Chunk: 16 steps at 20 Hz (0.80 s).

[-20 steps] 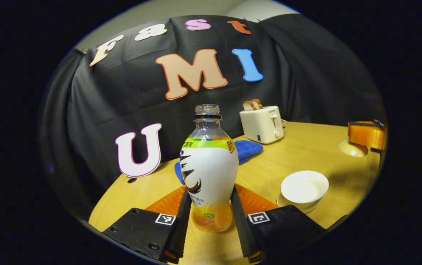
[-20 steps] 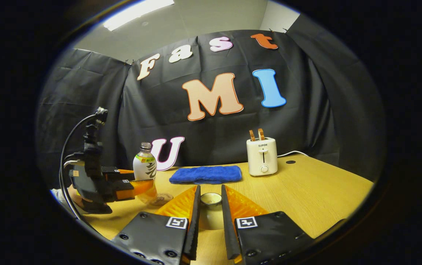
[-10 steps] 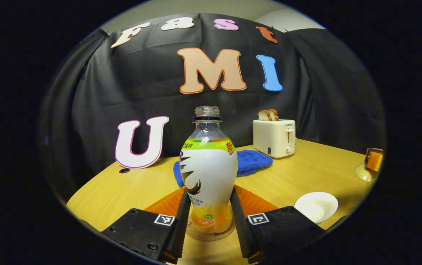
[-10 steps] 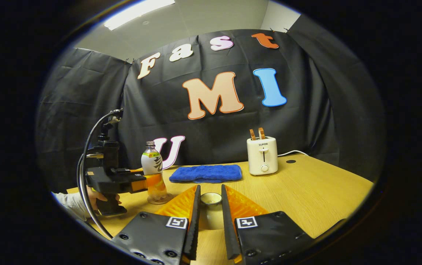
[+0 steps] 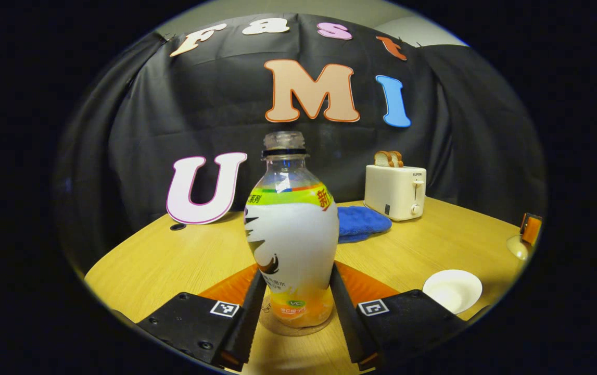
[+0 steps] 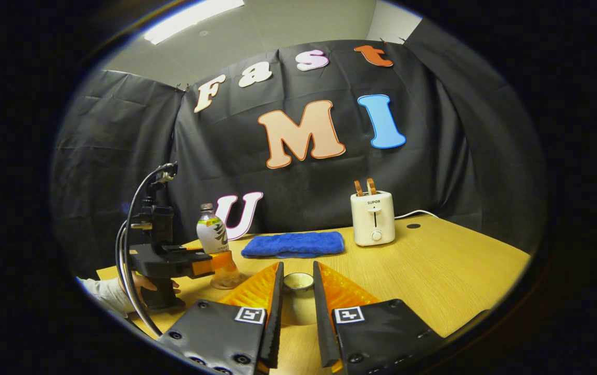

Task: Open the teacup lid with one hand, grasp the water bottle and pour water into the teacup with the other hand; after pouring, place the water bottle on the coaster and then close the teacup lid.

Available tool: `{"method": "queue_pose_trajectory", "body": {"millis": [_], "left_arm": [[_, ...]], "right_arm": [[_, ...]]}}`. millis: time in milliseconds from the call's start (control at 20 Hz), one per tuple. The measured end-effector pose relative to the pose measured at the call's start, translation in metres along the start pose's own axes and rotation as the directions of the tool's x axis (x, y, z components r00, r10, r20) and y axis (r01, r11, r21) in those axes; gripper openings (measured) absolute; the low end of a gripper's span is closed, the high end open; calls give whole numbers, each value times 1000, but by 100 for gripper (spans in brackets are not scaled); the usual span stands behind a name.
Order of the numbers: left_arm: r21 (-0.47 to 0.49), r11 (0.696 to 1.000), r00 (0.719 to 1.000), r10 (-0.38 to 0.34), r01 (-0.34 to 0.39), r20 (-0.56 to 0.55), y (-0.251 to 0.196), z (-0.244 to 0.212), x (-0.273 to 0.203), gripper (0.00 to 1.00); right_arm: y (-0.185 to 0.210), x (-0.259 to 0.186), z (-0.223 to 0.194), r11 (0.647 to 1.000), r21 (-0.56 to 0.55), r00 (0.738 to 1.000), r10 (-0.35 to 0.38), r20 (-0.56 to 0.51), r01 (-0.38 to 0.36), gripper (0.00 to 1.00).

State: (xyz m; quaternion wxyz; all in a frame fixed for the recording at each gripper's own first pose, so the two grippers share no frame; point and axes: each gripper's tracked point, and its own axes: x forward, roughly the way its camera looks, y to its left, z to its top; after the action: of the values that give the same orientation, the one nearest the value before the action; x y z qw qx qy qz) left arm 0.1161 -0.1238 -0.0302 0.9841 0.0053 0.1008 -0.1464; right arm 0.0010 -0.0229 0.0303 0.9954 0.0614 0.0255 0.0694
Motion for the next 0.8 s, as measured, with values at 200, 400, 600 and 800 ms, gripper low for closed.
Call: {"method": "queue_pose_trajectory", "body": {"millis": [200,400,600,800], "left_arm": [[-7,1000,1000,9,-9,-6,3,-4,1,72],[-14,1000,1000,14,-14,-2,3,-3,-4,80],[-24,1000,1000,5,-5,9,0,1,-18,88],[-7,1000,999,-4,4,33,-1,5,-40,89]], "right_arm": [[7,3,-7,1000,-6,1000,13,-17,-13,31],[15,5,-12,999,-6,999,36,-23,-37,34],[20,13,-21,998,24,998,57,-39,-56,31],[33,29,-29,995,48,994,86,-65,-82,34]]}}
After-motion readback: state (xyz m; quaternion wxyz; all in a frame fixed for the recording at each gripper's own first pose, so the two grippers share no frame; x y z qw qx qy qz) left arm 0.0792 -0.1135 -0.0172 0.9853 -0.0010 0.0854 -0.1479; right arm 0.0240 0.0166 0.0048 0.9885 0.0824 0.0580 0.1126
